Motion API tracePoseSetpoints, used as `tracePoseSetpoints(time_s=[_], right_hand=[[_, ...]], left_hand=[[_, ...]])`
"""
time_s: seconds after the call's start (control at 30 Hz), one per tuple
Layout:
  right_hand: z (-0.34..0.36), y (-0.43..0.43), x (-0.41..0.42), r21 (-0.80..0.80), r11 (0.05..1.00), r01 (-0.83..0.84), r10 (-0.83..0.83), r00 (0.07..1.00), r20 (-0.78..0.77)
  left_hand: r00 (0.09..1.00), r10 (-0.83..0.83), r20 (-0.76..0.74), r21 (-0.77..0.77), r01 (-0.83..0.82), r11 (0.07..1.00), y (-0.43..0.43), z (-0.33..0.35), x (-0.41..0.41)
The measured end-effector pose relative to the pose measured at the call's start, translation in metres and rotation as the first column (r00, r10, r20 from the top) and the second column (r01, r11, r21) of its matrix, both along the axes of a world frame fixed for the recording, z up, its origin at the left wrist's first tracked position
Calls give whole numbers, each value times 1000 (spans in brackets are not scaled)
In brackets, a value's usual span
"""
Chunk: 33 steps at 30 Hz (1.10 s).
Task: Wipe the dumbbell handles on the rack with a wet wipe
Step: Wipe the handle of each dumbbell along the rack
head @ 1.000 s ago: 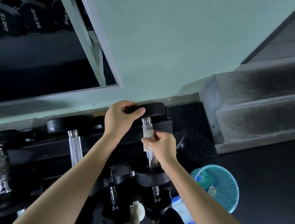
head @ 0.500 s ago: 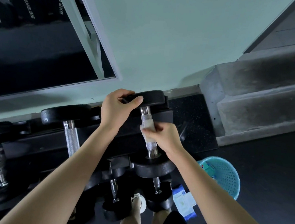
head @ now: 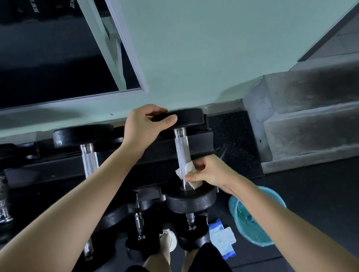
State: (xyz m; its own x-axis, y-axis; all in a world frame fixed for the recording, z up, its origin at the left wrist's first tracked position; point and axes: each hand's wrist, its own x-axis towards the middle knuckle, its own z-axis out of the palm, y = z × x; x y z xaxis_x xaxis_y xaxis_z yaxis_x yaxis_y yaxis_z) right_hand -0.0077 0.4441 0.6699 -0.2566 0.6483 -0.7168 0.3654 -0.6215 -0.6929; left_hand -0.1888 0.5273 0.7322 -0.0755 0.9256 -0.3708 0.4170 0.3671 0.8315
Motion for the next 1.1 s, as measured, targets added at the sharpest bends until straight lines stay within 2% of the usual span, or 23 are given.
tracePoseSetpoints(time_s=[0.13, 0.23, 0.4, 0.5, 0.7, 0.8, 0.9, 1.0, 1.1], right_hand=[[10, -16, -31, 197, 949, 248, -289, 932, 218], [15, -10, -47, 285, 893, 349, -424, 865, 268], [15, -1, -66, 435, 797, 420, -559, 785, 267], [14, 15, -76, 495, 761, 420, -598, 750, 283], [11, 32, -89, 597, 750, 285, -574, 729, 373], [10, 37, -70, 518, 734, 440, -611, 761, 220], [16, 49, -47, 226, 788, 573, -583, 812, -29], [9, 56, -29, -52, 855, 516, -511, 822, -252], [3, 53, -25, -166, 883, 440, -469, 801, -373]], left_hand=[[1000, 16, -20, 40, -15, 999, -5, -3, 2], [999, 13, -49, 60, -10, 998, -7, -5, 5], [998, 18, -54, 67, -14, 998, -5, -6, 5], [998, 23, -51, 61, -20, 998, -5, -8, 6], [998, 25, -56, 67, -21, 998, -5, -8, 7], [998, 17, -60, 66, -13, 998, -5, -8, 7], [998, 7, -66, 76, -2, 997, -5, -9, 7], [998, 3, -58, 74, 1, 997, -6, -7, 7], [999, 0, -44, 71, 3, 997, -7, -4, 8]])
